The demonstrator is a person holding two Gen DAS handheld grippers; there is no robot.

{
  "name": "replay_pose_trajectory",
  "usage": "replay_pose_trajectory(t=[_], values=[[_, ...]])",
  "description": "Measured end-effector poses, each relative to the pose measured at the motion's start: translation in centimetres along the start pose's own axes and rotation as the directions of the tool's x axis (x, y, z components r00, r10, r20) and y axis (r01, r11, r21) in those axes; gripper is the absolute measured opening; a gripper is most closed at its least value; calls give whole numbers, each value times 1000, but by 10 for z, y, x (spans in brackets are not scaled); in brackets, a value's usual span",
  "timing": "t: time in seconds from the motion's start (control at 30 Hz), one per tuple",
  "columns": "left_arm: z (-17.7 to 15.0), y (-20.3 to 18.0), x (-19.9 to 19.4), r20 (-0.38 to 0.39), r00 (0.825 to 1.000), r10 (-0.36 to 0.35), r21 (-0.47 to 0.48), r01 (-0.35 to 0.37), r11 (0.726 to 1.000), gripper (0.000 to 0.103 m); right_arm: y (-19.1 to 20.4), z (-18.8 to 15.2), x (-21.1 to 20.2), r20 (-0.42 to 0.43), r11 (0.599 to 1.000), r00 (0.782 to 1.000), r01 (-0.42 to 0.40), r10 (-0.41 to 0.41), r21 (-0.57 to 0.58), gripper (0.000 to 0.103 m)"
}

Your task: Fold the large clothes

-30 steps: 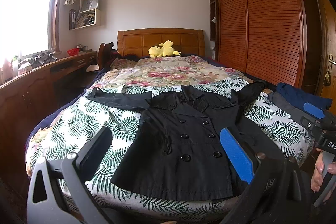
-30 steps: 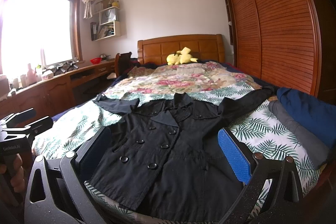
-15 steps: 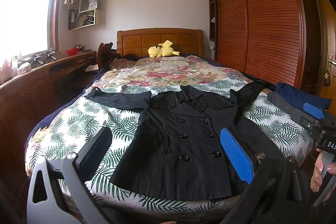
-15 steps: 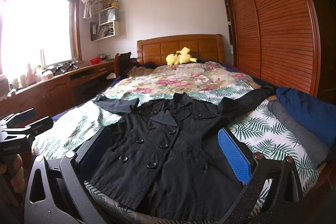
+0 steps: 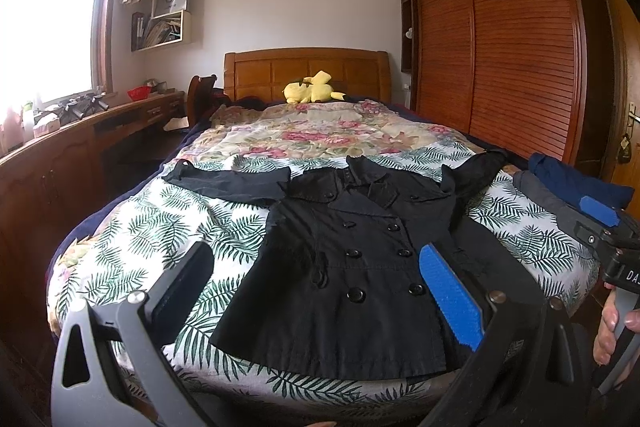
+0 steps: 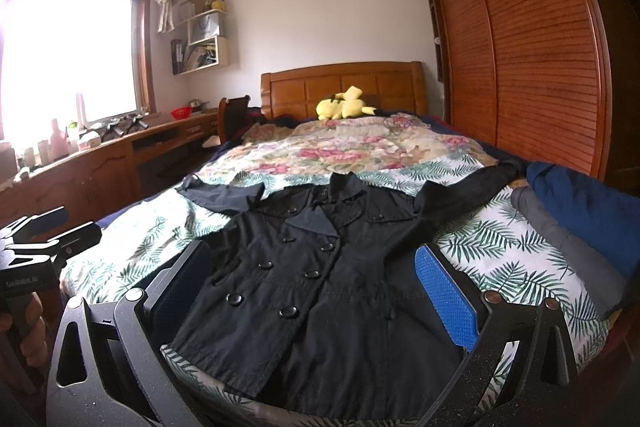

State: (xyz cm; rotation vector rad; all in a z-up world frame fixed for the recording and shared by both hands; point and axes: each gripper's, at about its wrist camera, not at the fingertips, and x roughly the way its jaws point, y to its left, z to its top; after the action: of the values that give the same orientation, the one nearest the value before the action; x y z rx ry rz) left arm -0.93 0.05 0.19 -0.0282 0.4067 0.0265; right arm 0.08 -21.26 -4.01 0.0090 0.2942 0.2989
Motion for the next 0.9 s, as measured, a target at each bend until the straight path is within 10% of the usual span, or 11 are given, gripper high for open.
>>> replay_pose_trajectory(t=[0.9], values=[[-22,52,82,-107,992,70,-24,-73,997,103,22,1,144,-128,986,983,-141,130,-83,103]])
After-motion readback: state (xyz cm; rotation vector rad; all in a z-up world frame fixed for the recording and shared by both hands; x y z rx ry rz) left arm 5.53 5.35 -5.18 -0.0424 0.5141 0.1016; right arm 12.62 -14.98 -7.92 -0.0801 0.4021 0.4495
